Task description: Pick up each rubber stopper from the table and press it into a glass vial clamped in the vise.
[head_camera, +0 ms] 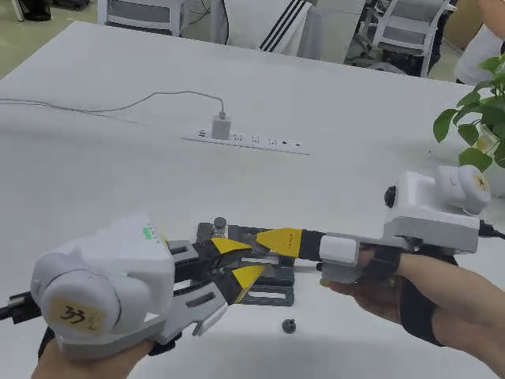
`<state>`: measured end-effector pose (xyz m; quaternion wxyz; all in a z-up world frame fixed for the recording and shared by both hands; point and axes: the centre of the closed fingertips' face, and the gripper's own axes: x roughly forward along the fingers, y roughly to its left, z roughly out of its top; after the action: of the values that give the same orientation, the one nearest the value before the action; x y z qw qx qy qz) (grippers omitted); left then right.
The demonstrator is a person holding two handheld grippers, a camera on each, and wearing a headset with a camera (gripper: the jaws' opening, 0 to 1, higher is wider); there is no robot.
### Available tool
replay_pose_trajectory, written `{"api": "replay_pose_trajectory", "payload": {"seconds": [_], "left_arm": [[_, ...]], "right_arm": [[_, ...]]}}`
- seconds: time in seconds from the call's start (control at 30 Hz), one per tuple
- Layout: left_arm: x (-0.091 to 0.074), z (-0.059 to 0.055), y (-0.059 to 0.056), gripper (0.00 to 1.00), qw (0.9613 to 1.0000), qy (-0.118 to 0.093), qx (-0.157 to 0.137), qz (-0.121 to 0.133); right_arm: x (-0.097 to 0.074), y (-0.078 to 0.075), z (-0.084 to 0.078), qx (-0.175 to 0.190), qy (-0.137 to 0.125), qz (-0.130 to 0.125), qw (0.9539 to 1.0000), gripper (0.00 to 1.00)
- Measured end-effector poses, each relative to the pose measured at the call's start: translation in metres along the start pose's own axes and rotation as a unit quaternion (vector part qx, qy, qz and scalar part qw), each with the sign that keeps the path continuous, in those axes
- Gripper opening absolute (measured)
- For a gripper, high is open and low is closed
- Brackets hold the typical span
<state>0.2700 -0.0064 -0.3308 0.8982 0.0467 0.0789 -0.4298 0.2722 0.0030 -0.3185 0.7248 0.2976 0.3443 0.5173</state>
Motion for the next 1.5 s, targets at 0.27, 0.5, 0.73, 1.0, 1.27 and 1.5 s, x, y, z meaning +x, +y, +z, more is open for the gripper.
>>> {"api": "replay_pose_trajectory", "payload": {"seconds": [0.27, 0.5, 0.73, 1.0, 1.27, 1.5], "left_arm": [[0.0, 0.003, -0.001, 0.06, 0.9998, -0.011, -0.016, 0.0], [-0.001, 0.007, -0.001, 0.05, 0.9988, -0.029, -0.04, 0.004], [-0.003, 0.006, -0.003, 0.05, 0.9976, -0.035, -0.059, 0.003], [-0.004, 0.006, -0.006, 0.05, 0.9954, -0.042, -0.086, -0.006], [-0.004, 0.005, -0.005, 0.05, 0.9954, -0.039, -0.087, -0.006], [-0.004, 0.004, -0.007, 0.04, 0.9949, -0.035, -0.094, -0.014]], "right_arm": [[0.001, 0.002, -0.002, 0.049, -0.021, 0.013, 0.9985, 0.0], [-0.002, -0.004, 0.004, 0.084, -0.038, 0.025, 0.9954, 0.0], [-0.001, -0.002, -0.002, 0.116, -0.051, 0.037, 0.9913, 0.0], [-0.003, -0.007, -0.005, 0.135, -0.053, 0.045, 0.9885, 0.0], [-0.003, -0.008, -0.005, 0.14, -0.055, 0.047, 0.9875, 0.0], [-0.005, -0.006, -0.007, 0.121, -0.051, 0.047, 0.9902, 0.0]]}}
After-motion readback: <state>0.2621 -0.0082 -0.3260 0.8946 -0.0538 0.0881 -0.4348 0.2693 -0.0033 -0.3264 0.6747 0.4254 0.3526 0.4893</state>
